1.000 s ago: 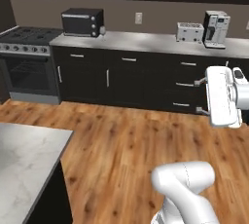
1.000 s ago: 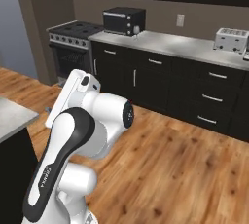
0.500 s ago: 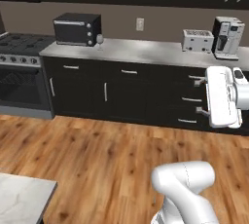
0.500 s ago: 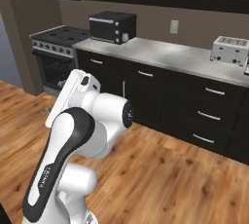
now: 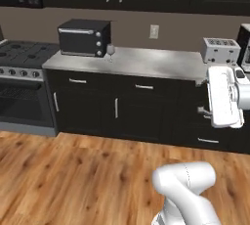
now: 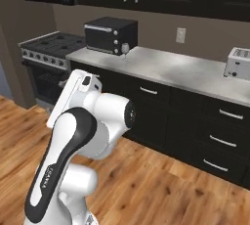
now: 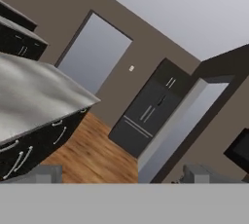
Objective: Retrieve the wine glasses from the counter and place one next to each plate.
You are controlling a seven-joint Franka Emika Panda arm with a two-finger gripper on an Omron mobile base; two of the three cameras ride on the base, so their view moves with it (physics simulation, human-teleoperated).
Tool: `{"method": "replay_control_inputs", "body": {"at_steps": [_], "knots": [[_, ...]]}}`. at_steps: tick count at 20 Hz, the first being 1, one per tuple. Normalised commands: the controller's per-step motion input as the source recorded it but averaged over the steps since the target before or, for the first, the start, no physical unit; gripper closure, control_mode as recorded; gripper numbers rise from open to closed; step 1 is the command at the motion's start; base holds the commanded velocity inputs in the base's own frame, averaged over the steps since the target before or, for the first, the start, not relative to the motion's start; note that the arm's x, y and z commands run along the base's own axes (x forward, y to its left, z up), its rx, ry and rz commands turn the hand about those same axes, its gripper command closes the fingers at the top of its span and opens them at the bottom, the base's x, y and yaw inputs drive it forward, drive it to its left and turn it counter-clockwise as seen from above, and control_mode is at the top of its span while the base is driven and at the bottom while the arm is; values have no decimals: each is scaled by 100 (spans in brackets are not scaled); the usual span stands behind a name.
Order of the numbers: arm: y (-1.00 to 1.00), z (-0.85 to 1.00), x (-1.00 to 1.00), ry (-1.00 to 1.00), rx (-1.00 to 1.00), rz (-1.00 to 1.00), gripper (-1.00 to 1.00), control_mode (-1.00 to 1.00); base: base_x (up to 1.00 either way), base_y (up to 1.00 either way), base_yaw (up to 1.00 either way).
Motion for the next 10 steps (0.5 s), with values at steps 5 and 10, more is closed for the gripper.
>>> {"method": "replay_control_inputs", "body": {"at_steps": [5, 10], "knots": [[0, 0, 0, 0, 0, 0, -100, 100, 100, 27, -1], [0, 0, 0, 0, 0, 0, -100, 100, 100, 0, 0]]}}
